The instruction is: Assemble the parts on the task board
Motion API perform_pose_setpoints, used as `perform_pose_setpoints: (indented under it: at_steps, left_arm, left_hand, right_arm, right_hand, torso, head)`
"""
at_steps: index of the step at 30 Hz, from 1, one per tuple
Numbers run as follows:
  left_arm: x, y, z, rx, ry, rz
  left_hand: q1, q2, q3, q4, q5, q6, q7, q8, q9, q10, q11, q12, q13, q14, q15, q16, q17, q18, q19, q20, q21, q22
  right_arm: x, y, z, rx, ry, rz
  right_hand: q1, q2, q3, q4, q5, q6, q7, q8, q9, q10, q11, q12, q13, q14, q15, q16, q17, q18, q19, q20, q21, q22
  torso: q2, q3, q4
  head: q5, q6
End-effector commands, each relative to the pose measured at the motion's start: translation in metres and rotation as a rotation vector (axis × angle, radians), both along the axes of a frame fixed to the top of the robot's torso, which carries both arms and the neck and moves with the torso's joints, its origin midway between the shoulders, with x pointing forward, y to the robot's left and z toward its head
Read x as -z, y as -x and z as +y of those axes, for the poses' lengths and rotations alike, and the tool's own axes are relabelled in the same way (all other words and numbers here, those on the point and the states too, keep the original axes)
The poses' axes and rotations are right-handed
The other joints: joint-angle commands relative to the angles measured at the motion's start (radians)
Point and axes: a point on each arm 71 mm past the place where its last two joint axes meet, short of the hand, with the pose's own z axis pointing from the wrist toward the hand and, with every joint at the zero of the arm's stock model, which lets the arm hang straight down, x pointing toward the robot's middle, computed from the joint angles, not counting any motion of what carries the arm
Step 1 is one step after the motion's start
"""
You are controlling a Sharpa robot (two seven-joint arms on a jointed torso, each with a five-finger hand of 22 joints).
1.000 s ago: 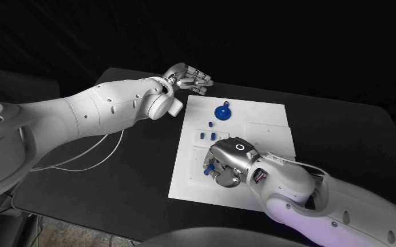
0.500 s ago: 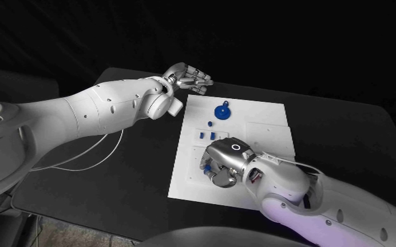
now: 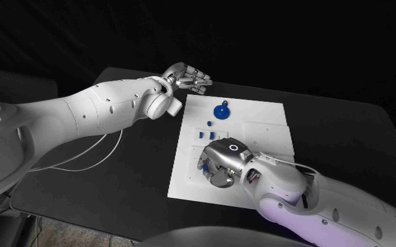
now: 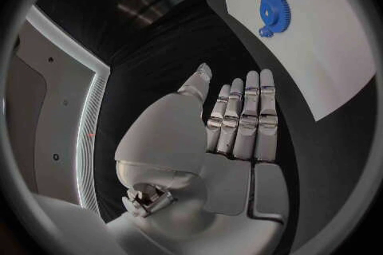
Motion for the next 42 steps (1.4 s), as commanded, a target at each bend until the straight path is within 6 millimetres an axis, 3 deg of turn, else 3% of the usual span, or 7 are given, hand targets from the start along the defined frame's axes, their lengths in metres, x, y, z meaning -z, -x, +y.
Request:
perform_pose_setpoints:
  at_steps: [1,8,13,21,34,37,42]
  left_arm:
    - [-0.001,0.0,-0.002,0.01,0.005,-0.008]
    - [-0.001,0.0,0.0,0.005,0.003,-0.009]
    - [-0.001,-0.002,0.003,-0.006,-0.001,-0.01]
    - [-0.001,-0.002,0.006,-0.013,-0.003,-0.012]
    - [-0.001,-0.002,0.009,-0.014,-0.002,-0.015]
    - [-0.004,0.0,0.01,-0.012,0.01,-0.046]
    - [-0.008,0.002,0.017,-0.01,0.054,-0.086]
  left_hand:
    - [0.0,0.008,-0.005,0.002,-0.003,-0.006,0.001,-0.002,-0.001,-0.01,-0.001,-0.001,0.001,-0.003,0.0,-0.002,0.001,-0.001,-0.001,0.009,-0.006,-0.001]
    - [0.0,0.008,-0.005,0.002,-0.003,-0.006,0.001,-0.002,-0.001,-0.01,-0.001,-0.001,0.001,-0.003,0.0,-0.002,0.001,-0.001,-0.001,0.009,-0.006,-0.001]
    - [0.0,0.006,-0.007,0.0,-0.002,-0.028,0.004,-0.004,-0.002,-0.01,0.0,-0.001,0.001,-0.004,0.0,-0.002,0.001,-0.001,-0.001,0.009,-0.006,-0.002]
    - [0.001,0.002,-0.009,-0.003,-0.002,-0.066,0.008,-0.005,-0.004,-0.014,0.002,-0.001,0.001,-0.004,0.001,-0.002,0.001,-0.001,-0.001,0.009,-0.006,-0.002]
    - [0.0,0.004,-0.01,-0.004,-0.003,-0.052,0.007,-0.004,-0.003,-0.014,0.001,-0.001,0.001,-0.003,0.0,-0.002,0.002,-0.001,-0.001,0.009,-0.007,-0.002]
    - [0.004,0.001,-0.009,-0.008,0.005,-0.038,0.005,-0.003,-0.002,-0.006,-0.001,0.0,0.001,0.003,-0.002,0.0,0.002,0.0,0.003,0.007,-0.005,-0.001]
    - [-0.001,-0.007,-0.008,-0.024,0.021,-0.005,0.001,-0.002,-0.001,0.004,-0.005,-0.001,0.001,0.01,-0.005,-0.001,0.002,-0.003,0.004,0.004,-0.004,-0.001]
  right_arm:
    - [0.009,0.003,-0.002,-0.014,0.023,0.029]
    - [0.01,0.003,-0.005,-0.016,-0.001,0.042]
    - [0.008,0.002,-0.006,-0.019,-0.057,0.035]
    - [0.004,0.001,-0.009,-0.01,-0.116,0.022]
    - [-0.012,-0.008,-0.031,0.102,-0.207,0.0]
    - [-0.025,-0.022,-0.046,0.175,-0.253,0.051]
    - [-0.041,-0.043,-0.082,0.305,-0.315,0.184]
  right_hand:
    - [-0.012,0.001,-0.019,0.001,0.023,-0.01,0.006,-0.002,-0.004,0.061,-0.042,0.0,0.005,-0.001,-0.006,-0.004,-0.002,0.013,0.025,-0.002,-0.008,0.0]
    - [-0.034,-0.025,-0.101,0.006,0.124,-0.088,0.026,-0.004,-0.039,-0.027,-0.015,-0.007,0.001,-0.005,0.01,-0.001,-0.005,0.019,0.023,0.011,-0.038,-0.01]
    - [-0.04,-0.059,-0.213,0.013,0.125,-0.16,0.017,-0.003,-0.044,-0.175,0.02,-0.005,0.0,-0.006,0.035,-0.017,-0.028,0.038,0.03,0.037,-0.071,-0.05]
    - [0.042,-0.051,-0.428,0.077,0.131,-0.206,0.02,-0.003,-0.045,-0.263,0.041,-0.004,0.0,-0.008,0.051,-0.027,-0.072,0.061,0.041,0.057,-0.097,-0.139]
    - [0.001,-0.058,-0.442,0.181,0.1,-0.201,0.02,-0.003,-0.046,-0.236,0.031,-0.002,-0.001,0.0,0.045,-0.016,-0.081,0.051,0.042,0.052,-0.067,-0.174]
    - [-0.03,-0.031,-0.421,0.215,0.105,-0.16,0.035,0.0,-0.043,-0.1,-0.001,0.026,0.0,0.005,0.03,-0.004,-0.075,0.038,0.042,0.041,-0.05,-0.17]
    - [-0.04,-0.023,-0.383,0.205,0.154,-0.103,0.011,0.0,-0.035,0.027,-0.041,0.042,0.012,0.004,0.004,0.006,-0.066,0.017,0.039,0.016,-0.034,-0.16]
  torso:
    - [0.0,0.0004,-0.0002]
    - [0.0,0.0006,-0.0009]
    - [-0.001,0.0002,-0.0007]
    - [0.001,0.0002,0.0002]
    - [0.0,0.001,-0.001]
    - [0.0,0.0007,-0.001]
    - [-0.004,-0.0017,-0.0057]
  head:
    - [0.001,0.0]
    - [0.0,0.0]
    - [0.0,0.002]
    - [-0.004,0.005]
    - [-0.015,0.016]
    - [-0.035,0.026]
    - [-0.058,0.036]
